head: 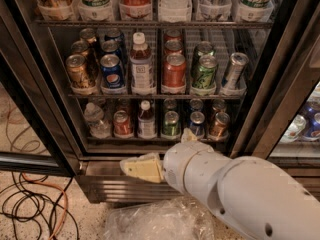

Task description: Pick pepsi can from middle shelf of fridge

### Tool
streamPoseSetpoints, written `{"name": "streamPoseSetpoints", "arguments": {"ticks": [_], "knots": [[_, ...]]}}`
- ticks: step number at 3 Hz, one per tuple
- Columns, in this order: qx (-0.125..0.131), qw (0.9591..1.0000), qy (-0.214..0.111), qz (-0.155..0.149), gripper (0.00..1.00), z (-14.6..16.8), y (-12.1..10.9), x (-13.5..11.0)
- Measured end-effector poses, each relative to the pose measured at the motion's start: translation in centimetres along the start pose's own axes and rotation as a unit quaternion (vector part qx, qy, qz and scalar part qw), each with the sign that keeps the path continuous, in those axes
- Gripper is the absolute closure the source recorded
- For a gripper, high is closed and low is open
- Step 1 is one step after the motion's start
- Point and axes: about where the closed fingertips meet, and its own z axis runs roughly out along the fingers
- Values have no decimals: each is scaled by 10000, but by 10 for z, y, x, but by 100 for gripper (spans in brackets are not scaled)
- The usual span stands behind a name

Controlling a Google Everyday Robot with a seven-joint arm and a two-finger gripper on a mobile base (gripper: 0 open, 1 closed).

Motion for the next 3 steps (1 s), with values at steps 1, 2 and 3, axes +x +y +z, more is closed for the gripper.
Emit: {"name": "streamPoseSetpoints", "arguments": {"ticks": [1, 2, 3], "knots": [[-62, 9994, -261, 233, 0, 42, 13, -14], [-164, 9984, -377, 384, 0, 72, 26, -23], [-160, 9985, -388, 338, 0, 74, 29, -25]]}}
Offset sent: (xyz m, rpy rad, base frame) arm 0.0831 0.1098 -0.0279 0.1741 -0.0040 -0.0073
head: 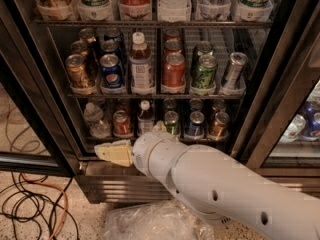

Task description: Pick pepsi can from middle shelf of fridge

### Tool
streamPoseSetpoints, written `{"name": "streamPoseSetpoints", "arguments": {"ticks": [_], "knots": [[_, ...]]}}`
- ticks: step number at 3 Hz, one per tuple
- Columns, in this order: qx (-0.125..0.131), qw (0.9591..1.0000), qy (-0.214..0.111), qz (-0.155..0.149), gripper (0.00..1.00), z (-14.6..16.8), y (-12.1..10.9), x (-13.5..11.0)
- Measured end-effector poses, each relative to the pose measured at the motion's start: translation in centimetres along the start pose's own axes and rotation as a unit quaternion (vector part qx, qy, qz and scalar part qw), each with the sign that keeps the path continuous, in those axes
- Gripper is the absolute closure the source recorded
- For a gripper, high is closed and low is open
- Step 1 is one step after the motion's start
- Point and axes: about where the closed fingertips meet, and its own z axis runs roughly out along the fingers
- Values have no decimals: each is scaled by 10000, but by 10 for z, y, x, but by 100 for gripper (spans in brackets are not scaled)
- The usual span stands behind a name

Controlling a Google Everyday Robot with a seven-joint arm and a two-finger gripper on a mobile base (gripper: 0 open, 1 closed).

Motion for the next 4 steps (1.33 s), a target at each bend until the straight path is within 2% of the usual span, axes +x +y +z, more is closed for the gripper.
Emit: {"name": "streamPoseSetpoints", "arguments": {"ticks": [1, 2, 3, 4], "knots": [[172, 9995, -213, 166, 0, 4, -12, 2], [-76, 9974, -712, -34, 0, 35, 21, -6], [29, 9952, -975, -15, 0, 45, 7, -7], [90, 9946, -1028, -55, 0, 50, 12, -3]]}}
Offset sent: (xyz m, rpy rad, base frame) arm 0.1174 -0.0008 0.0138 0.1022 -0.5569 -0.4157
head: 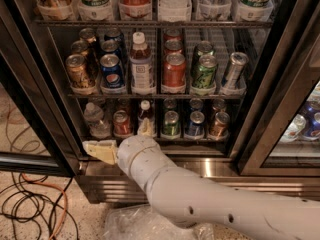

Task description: Pick pepsi can from middle shelf of fridge

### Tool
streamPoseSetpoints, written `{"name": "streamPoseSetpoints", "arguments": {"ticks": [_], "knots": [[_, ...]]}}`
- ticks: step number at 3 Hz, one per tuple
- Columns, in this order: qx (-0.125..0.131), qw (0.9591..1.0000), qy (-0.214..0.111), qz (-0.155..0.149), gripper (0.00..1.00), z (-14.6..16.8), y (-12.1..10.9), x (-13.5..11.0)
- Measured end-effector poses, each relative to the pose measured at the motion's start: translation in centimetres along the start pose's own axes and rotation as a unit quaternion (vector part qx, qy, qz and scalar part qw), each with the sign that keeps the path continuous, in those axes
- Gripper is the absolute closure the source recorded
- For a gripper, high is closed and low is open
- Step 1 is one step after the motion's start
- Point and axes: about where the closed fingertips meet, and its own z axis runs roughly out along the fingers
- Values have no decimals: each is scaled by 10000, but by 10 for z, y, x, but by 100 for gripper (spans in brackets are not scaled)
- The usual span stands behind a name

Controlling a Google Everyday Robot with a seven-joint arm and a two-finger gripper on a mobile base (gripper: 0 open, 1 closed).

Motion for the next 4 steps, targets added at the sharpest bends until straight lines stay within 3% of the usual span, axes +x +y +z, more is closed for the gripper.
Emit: {"name": "streamPoseSetpoints", "arguments": {"ticks": [1, 2, 3, 4], "knots": [[69, 9995, -317, -60, 0, 28, 2, 2], [308, 9984, -467, 21, 0, 34, -9, 2], [260, 9990, -360, -74, 0, 35, -5, 7], [280, 9959, -721, -472, 0, 40, -12, -23]]}}
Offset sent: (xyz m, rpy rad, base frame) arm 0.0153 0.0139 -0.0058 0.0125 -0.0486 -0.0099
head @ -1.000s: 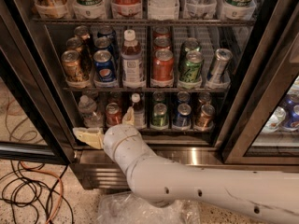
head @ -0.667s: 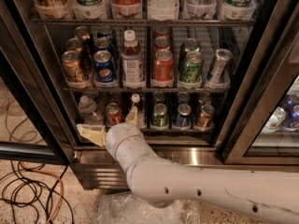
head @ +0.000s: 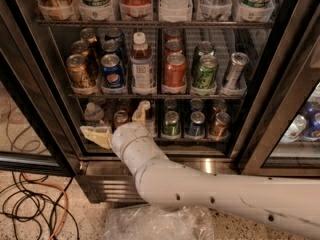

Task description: Pick pepsi can from middle shelf of fridge

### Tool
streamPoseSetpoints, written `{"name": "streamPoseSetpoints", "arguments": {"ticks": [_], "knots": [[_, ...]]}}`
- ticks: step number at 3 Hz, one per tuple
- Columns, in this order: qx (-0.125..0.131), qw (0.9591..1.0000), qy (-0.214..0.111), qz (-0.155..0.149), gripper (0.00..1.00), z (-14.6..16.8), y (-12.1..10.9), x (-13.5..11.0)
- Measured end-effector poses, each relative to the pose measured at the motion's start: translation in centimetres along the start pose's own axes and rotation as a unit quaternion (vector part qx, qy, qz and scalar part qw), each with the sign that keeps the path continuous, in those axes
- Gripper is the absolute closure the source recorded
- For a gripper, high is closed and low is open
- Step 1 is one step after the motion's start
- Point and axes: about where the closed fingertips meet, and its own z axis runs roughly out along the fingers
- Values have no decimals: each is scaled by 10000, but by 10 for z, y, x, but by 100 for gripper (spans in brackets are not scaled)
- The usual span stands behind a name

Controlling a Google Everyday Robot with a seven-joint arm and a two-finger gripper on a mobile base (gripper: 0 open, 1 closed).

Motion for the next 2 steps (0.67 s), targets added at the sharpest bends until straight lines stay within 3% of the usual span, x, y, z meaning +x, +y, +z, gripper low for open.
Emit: {"name": "streamPoseSetpoints", "arguments": {"ticks": [1, 2], "knots": [[-111, 9956, -717, -591, 0, 16, -4, -52], [-309, 9894, -1221, -725, 0, 27, -11, -93]]}}
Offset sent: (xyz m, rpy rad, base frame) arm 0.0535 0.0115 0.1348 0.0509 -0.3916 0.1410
